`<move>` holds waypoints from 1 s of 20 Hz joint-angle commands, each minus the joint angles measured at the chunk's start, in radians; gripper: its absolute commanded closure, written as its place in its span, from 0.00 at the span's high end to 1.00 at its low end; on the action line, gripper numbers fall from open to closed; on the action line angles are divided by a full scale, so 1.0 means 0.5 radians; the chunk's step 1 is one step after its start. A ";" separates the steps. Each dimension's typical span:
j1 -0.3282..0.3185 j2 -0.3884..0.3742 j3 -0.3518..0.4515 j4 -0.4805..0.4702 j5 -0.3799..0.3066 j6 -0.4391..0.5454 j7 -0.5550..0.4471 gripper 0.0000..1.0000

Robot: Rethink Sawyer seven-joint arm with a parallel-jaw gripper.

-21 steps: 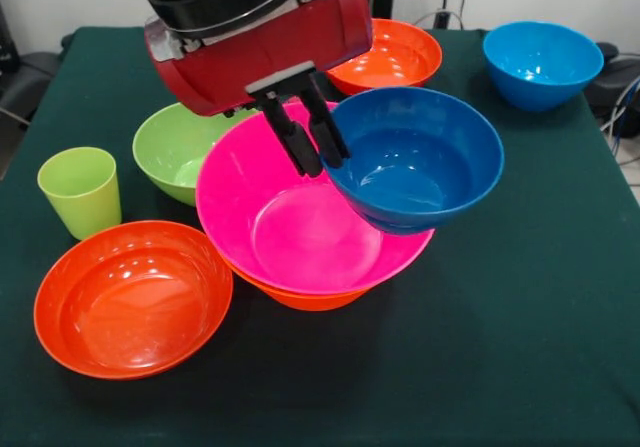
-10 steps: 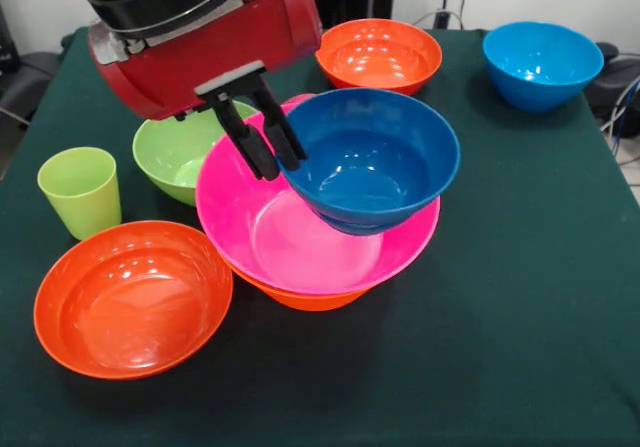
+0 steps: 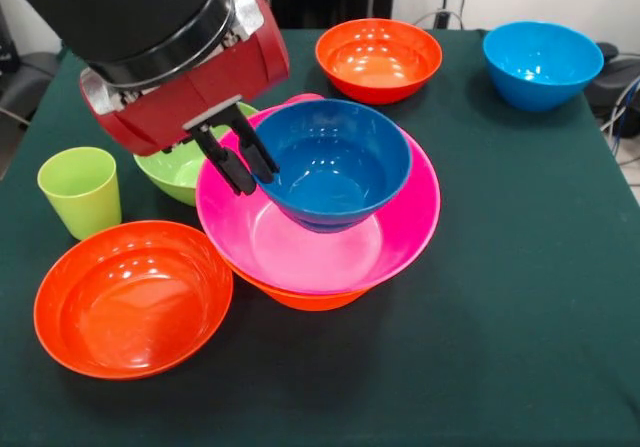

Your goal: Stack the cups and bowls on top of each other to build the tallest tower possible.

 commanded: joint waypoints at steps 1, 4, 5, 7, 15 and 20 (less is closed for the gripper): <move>-0.017 0.040 -0.111 0.067 -0.159 0.091 -0.750 0.00; -0.024 0.044 -0.123 0.090 -0.136 0.067 -0.755 0.00; -0.026 0.045 -0.125 0.094 -0.129 0.065 -0.750 0.00; -0.034 0.044 -0.128 0.113 -0.108 0.032 -0.744 0.00; -0.033 0.073 -0.121 0.113 -0.104 0.017 -0.760 0.00; -0.024 0.086 -0.111 0.105 -0.103 0.060 -0.784 0.00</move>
